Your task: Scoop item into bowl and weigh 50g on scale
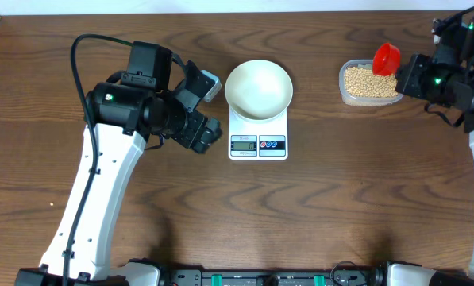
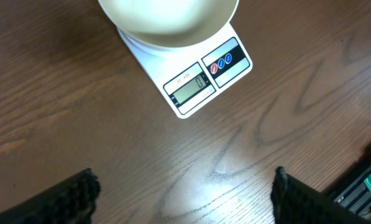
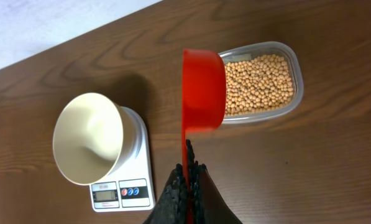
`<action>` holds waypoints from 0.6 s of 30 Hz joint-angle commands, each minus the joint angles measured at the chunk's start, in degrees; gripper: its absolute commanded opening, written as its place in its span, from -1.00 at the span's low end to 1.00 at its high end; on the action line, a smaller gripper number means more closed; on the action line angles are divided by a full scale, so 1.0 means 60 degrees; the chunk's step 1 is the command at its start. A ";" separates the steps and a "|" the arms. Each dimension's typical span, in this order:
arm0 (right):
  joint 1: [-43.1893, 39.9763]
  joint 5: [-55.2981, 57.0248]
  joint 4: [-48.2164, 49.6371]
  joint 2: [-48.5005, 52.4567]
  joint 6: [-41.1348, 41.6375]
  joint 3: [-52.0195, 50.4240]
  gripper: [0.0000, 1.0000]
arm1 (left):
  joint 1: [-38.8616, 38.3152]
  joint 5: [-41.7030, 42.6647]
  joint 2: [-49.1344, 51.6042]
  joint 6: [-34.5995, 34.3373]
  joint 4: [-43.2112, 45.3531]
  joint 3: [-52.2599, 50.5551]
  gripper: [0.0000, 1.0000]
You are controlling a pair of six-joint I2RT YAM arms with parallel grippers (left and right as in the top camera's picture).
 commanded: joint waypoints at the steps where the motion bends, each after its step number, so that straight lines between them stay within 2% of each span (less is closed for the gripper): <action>1: -0.0044 0.0069 0.0102 -0.0033 -0.0390 0.0237 -0.98 | -0.0015 -0.0047 0.0066 0.0135 -0.0015 0.0058 0.87; 6: -0.0044 0.0073 0.0197 -0.0029 -0.0572 0.0237 -0.98 | -0.0015 -0.0055 0.0069 0.0135 -0.0131 0.0058 0.87; 7: -0.0044 0.0069 0.0204 -0.0025 -0.0619 0.0237 -0.98 | -0.0015 -0.0055 0.0069 0.0149 -0.0200 0.0058 0.96; 8: -0.0044 0.0073 0.0204 -0.0015 -0.0637 0.0237 -0.98 | -0.0015 -0.0051 0.0069 0.0262 -0.0189 0.0058 0.96; 14: -0.0044 0.0102 0.0197 -0.0015 -0.0816 0.0237 -0.98 | -0.0015 -0.0051 0.0069 0.1963 -0.0204 0.0051 0.96; 18: -0.0044 0.0102 0.0175 -0.0015 -0.0816 0.0237 -0.98 | -0.0015 -0.0051 0.0069 0.2605 -0.0200 0.0051 0.96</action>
